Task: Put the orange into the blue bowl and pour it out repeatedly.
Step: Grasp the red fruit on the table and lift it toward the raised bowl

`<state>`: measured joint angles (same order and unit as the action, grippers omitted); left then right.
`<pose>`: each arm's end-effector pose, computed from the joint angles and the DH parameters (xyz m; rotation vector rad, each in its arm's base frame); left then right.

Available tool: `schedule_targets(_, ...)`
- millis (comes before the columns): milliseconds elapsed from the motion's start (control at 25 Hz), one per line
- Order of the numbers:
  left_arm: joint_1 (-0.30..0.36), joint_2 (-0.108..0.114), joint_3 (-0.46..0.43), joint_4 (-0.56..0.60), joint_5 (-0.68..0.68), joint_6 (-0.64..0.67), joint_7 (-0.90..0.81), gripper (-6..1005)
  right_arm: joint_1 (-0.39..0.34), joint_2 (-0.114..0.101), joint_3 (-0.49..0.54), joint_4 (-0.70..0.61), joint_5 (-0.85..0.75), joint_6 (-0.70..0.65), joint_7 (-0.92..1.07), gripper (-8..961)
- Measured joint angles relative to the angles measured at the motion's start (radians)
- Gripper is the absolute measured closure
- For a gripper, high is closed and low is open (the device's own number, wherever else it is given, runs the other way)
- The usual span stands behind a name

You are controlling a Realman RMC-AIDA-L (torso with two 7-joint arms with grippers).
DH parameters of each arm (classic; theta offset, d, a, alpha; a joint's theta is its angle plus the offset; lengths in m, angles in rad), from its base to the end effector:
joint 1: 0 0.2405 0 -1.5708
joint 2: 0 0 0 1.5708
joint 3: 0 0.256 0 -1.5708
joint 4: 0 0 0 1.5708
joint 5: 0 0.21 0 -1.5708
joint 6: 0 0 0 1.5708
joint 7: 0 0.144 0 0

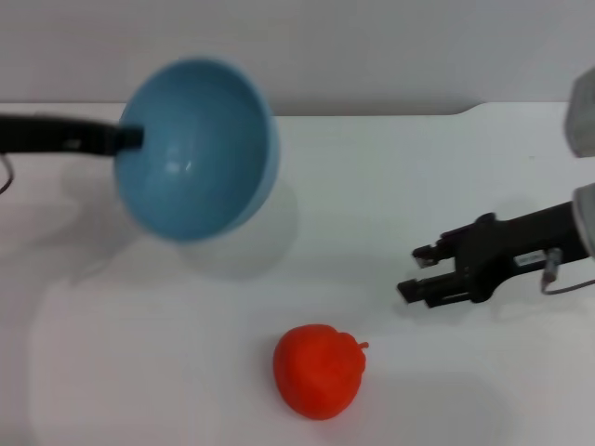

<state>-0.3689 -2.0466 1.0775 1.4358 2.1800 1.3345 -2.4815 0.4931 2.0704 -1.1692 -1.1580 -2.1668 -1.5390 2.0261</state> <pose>-0.2159 0.3596 0.0791 -2.3101 -1.1301 -0.3129 0.2090 0.3367 0.0012 -2.8945 0.7652 0.0800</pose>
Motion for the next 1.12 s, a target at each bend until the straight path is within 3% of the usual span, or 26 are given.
schedule_targets(120, -0.056, -0.006, -0.078, 0.006, 0.18, 0.197, -0.052, 1001, 0.049, 0.001, -0.034, 0.061, 0.016, -0.001, -0.011, 467)
schedule_targets(320, -0.061, -0.009, -0.024, 0.036, 0.343, 0.253, -0.122, 1001, 0.133, 0.004, -0.114, 0.167, 0.038, 0.013, -0.021, 329)
schedule_targets(800, -0.054, -0.01, -0.014, 0.071, 0.364, 0.292, -0.15, 1001, 0.204, 0.01, -0.365, 0.311, 0.137, 0.171, -0.017, 301)
schedule_targets(1120, -0.063, -0.011, 0.012, 0.094, 0.364, 0.292, -0.154, 1001, 0.201, 0.008, -0.434, 0.328, 0.169, 0.234, -0.012, 395)
